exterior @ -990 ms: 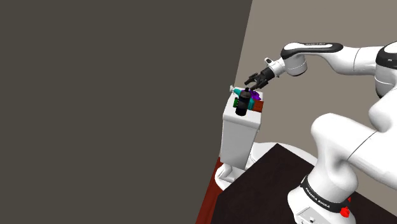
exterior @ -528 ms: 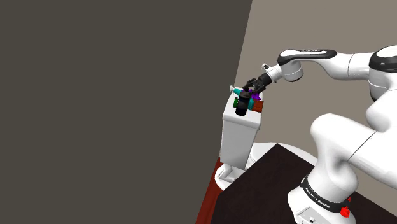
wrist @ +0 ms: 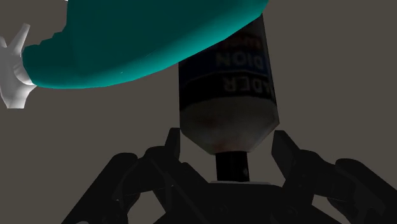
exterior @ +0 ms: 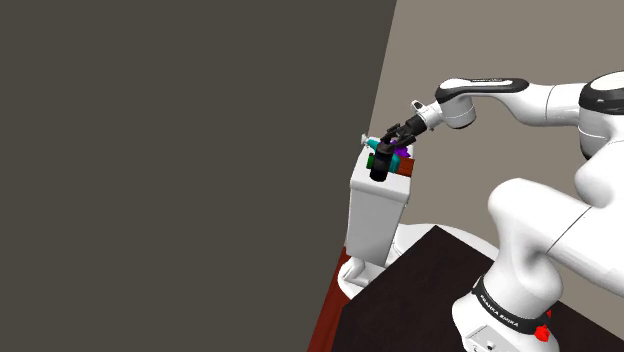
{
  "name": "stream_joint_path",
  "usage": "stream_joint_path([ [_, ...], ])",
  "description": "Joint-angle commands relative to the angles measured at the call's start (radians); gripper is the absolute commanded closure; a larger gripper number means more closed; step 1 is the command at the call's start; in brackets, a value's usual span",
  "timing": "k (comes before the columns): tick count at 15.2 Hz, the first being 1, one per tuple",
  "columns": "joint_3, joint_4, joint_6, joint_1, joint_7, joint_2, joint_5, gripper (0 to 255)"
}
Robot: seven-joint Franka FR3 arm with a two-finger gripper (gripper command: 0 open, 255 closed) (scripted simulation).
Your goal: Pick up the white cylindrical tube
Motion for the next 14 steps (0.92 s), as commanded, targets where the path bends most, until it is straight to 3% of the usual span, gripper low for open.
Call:
stream_joint_path([
  [1,-0.004,0.0,0.001,0.001,0.0,-0.001,-0.002,255],
  [14,0.07,0.019,-0.07,-0.037,0.047,0.063,0.035,255],
])
